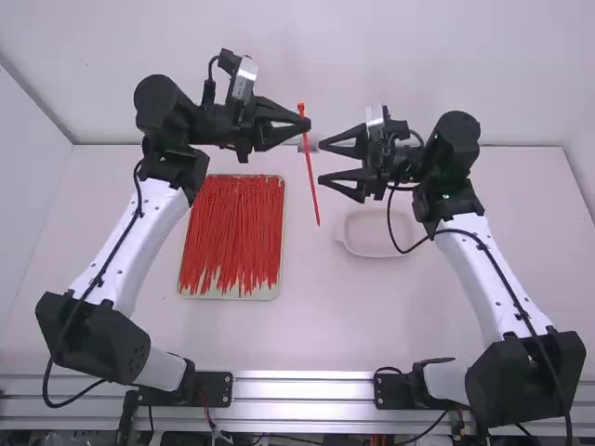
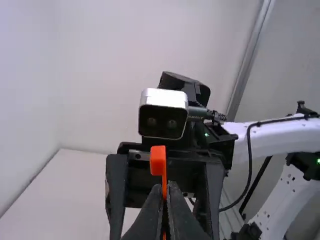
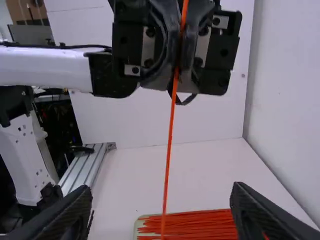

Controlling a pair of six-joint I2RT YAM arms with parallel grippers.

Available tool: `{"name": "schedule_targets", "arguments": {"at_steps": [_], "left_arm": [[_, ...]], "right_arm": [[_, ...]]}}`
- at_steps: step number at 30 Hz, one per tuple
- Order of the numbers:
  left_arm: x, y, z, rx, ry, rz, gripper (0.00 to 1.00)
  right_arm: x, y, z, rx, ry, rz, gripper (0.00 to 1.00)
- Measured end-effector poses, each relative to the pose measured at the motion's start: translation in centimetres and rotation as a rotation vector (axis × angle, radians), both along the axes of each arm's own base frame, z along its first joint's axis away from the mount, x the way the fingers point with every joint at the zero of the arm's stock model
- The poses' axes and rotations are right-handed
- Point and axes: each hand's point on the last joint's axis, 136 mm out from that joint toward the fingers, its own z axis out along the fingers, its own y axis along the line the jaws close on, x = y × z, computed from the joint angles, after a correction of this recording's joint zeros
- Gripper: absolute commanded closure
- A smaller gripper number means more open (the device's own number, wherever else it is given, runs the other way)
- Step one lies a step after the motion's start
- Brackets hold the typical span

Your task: Fasten the cable tie

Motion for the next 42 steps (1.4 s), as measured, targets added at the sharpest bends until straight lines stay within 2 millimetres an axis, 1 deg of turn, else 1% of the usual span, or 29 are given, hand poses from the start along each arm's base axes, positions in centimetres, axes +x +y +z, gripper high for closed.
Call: {"name": "schedule_targets", "arguments": {"at_steps": [4, 6, 9, 11, 13, 16, 17, 18, 19, 20, 26, 27, 29, 32, 34, 38, 41, 42], "left_arm": [[-0.2, -0.4, 0.5, -0.005, -0.008, 0.0, 0.98], [-0.4, -0.9, 0.5, -0.007, -0.006, -0.008, 0.98], [-0.5, -1.2, 0.4, -0.006, -0.006, -0.014, 0.98], [-0.5, -1.2, 0.3, -0.006, -0.001, -0.011, 0.98], [-0.4, -1.2, 0.4, -0.007, -0.005, -0.009, 0.98], [-0.3, -1.2, 0.4, -0.009, -0.007, -0.002, 0.98], [-0.3, -1.2, 0.4, -0.011, -0.008, 0.002, 0.98], [-0.2, -1.2, 0.5, -0.014, -0.007, 0.007, 0.98], [-0.2, -1.2, 0.5, -0.014, -0.007, 0.007, 0.98], [-0.1, -1.2, 0.5, -0.016, -0.005, 0.012, 0.98], [-0.1, -1.3, 0.5, -0.018, -0.008, 0.014, 0.98], [-0.1, -1.4, 0.5, -0.018, -0.009, 0.013, 0.96], [0.1, -1.5, 0.6, -0.021, -0.007, 0.023, 0.76], [0.5, -1.4, 0.6, -0.027, -0.005, 0.044, 0.61], [0.6, -1.4, 0.8, -0.035, -0.014, 0.056, 0.6], [0.7, -1.3, 1.5, -0.056, -0.053, 0.075, 0.64], [0.6, -1.2, 2.1, -0.07, -0.085, 0.08, 0.71], [0.5, -1.2, 2.3, -0.077, -0.09, 0.082, 0.76]], "right_arm": [[-0.1, 0.1, 0.0, 0.0, 0.005, 0.004, 0.41], [-0.2, 0.3, 0.0, 0.0, 0.008, 0.011, 0.5], [-0.5, 0.6, 0.0, -0.001, 0.011, 0.02, 0.54], [-0.6, 0.7, 0.0, -0.001, 0.01, 0.025, 0.61], [-0.6, 0.7, 0.0, -0.001, 0.012, 0.026, 0.63], [-0.6, 0.7, -0.1, -0.002, 0.019, 0.026, 0.72], [-0.6, 0.7, -0.1, -0.002, 0.024, 0.026, 0.78], [-0.6, 0.7, -0.1, -0.002, 0.026, 0.026, 0.89], [-0.6, 0.7, -0.1, -0.002, 0.026, 0.026, 0.89], [-0.6, 0.7, -0.1, -0.002, 0.031, 0.026, 1.0], [-0.5, 0.7, -0.1, -0.002, 0.043, 0.025, 1.0], [-0.5, 0.7, -0.1, -0.002, 0.043, 0.025, 1.0], [-0.6, 0.9, -0.1, -0.002, 0.042, 0.028, 1.0], [-0.4, 1.0, -0.1, 0.0, 0.042, 0.015, 1.0], [-0.2, 1.0, 0.0, 0.003, 0.038, 0.0, 1.0], [0.5, 1.0, 0.2, 0.01, 0.035, -0.041, 1.0], [0.8, 1.3, 0.3, 0.015, 0.031, -0.06, 1.0], [0.8, 1.5, 0.4, 0.019, 0.021, -0.064, 1.0]]}}
